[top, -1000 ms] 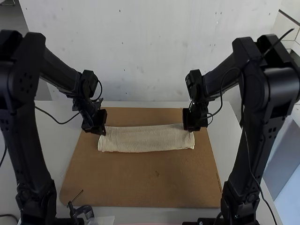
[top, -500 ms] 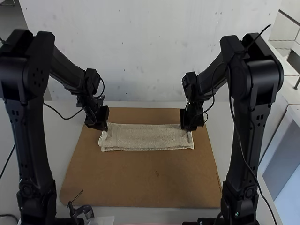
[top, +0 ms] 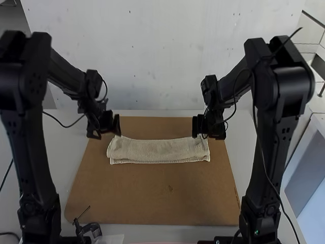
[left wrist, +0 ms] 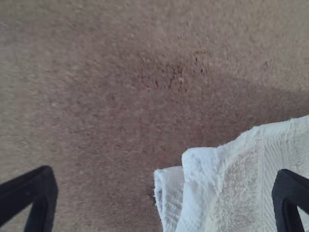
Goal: Fold the towel.
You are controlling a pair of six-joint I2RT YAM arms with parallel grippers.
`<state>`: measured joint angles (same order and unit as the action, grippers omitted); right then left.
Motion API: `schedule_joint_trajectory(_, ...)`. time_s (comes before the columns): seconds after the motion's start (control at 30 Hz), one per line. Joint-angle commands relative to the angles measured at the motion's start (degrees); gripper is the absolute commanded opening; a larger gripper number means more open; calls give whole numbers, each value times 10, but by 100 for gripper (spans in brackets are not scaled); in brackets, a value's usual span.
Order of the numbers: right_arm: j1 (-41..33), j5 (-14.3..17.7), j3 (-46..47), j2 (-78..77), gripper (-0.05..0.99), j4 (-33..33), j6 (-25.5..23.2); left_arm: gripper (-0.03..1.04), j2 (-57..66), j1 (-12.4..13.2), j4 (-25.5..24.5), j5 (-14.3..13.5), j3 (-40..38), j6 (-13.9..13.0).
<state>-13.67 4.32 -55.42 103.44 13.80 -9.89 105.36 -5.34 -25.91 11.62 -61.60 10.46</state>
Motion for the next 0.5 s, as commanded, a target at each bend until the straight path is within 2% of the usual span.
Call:
schedule_joint_trajectory(0.0,10,-37,0,-46,96,15,-36,101,-94,24,3,8,-4,4)
schedule_joint_trajectory(0.2,16,-68,-8,-43,95,75,-72,101,-147,45,2,9,-1,-2)
schedule_joint_trajectory(0.27,20,-69,-17,-29,95,98,-87,101,-153,48,3,9,3,-4)
schedule_joint_trajectory(0.47,29,-69,-22,18,95,95,-88,101,-154,56,5,9,15,-9)
